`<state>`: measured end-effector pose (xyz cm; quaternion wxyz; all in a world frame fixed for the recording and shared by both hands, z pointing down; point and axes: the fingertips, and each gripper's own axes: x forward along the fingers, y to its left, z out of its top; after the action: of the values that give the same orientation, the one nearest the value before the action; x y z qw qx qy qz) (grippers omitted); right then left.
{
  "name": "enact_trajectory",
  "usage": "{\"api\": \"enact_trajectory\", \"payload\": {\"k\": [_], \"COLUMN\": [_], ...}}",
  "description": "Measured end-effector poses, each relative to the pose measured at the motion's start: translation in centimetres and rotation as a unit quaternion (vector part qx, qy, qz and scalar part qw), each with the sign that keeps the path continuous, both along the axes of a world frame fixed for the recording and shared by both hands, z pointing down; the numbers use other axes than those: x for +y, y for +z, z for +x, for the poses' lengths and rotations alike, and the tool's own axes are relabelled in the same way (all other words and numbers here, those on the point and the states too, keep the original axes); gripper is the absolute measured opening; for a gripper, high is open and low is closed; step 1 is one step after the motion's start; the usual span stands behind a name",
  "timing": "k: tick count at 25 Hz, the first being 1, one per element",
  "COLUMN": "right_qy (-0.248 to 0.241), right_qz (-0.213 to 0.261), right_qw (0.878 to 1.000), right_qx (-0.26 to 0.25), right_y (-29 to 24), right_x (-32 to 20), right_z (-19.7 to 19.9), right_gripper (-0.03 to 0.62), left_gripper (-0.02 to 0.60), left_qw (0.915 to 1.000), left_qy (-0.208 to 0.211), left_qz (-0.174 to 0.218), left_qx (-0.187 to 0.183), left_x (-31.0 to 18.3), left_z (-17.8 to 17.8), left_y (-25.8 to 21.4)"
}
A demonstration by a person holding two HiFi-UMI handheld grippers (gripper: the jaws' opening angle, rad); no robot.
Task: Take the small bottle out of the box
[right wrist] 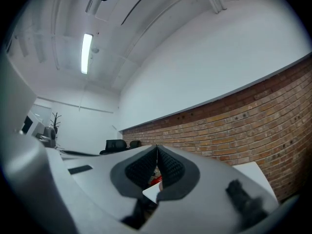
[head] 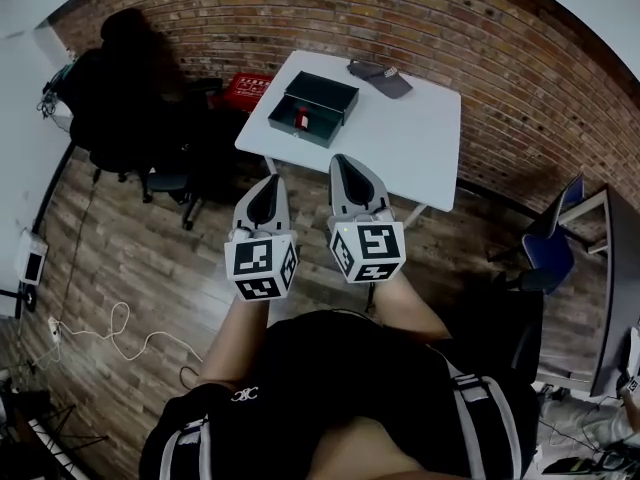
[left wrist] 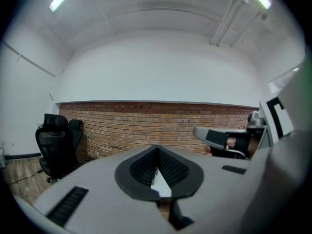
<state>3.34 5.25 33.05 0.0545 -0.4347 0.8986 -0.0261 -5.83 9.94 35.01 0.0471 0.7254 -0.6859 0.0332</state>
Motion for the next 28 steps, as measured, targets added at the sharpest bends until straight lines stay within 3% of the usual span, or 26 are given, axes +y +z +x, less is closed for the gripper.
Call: {"api": "enact_trajectory", "payload": {"k": [12, 23, 28], "right_qy": [-0.008, 0.035, 0.039], "right_qz": [-0.013, -0.014, -0.02], "right_qw": [1.0, 0.999, 0.999], "right_qx": [-0.005, -0.007, 0.0], "right_y": [1.2, 1.3, 2.3], "right_x": [-2.7, -6.4, -8.2], "right_z": [2.2, 5.3, 4.9], "right_gripper": [0.029, 0.029, 0.029], "left_gripper": [0.005, 0.005, 0.005], "left_qw": [0.9997, 0.9976, 0.9967], "left_qy": [0.004, 0.065, 0.076], "left_qz": [-0.017, -0.01, -0.013], "left_qx": [0.016, 0.019, 0.025], "left_x": [-2.9, -8.1, -10.4], "left_z": [2.1, 5.5, 5.3], "left_y": [1.4, 1.1, 1.9]}}
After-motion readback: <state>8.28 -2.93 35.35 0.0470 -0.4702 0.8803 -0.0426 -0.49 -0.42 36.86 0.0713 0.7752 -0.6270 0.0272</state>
